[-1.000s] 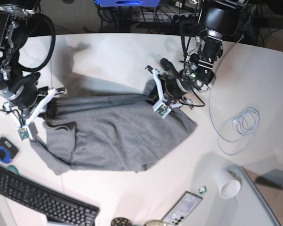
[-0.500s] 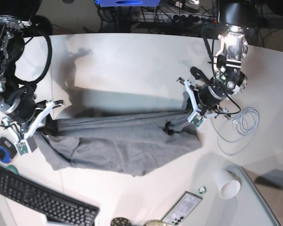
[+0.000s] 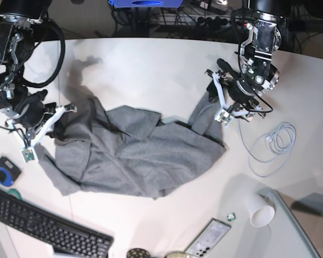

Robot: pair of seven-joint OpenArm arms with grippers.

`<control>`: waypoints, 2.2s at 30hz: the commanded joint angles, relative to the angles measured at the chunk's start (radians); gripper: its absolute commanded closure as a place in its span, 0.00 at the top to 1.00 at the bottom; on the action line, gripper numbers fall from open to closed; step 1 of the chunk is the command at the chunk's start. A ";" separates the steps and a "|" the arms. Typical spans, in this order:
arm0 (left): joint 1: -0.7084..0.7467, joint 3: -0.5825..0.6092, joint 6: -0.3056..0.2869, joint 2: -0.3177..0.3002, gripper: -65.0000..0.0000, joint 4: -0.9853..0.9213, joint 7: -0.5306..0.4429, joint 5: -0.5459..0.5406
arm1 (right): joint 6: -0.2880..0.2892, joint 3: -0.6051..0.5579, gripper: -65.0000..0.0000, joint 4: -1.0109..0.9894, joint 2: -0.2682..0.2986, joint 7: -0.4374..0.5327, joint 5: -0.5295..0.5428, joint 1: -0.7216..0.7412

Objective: Layout the t-shirt on the table in an organized manner, then fold the t-shirt properly

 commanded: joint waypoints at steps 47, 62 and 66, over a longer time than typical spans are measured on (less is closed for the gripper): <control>-0.054 -0.111 0.011 -0.060 0.60 -0.001 -0.013 0.001 | -0.002 0.181 0.01 -0.115 0.211 0.024 0.014 0.072; 0.090 -0.251 0.010 -0.067 0.60 0.189 -0.014 -0.005 | 0.003 0.123 0.66 -0.066 0.159 0.076 0.016 -0.020; 0.097 -0.306 0.010 -0.067 0.60 0.166 -0.018 -0.007 | -0.003 -0.135 0.64 -0.006 0.156 0.188 0.014 -0.111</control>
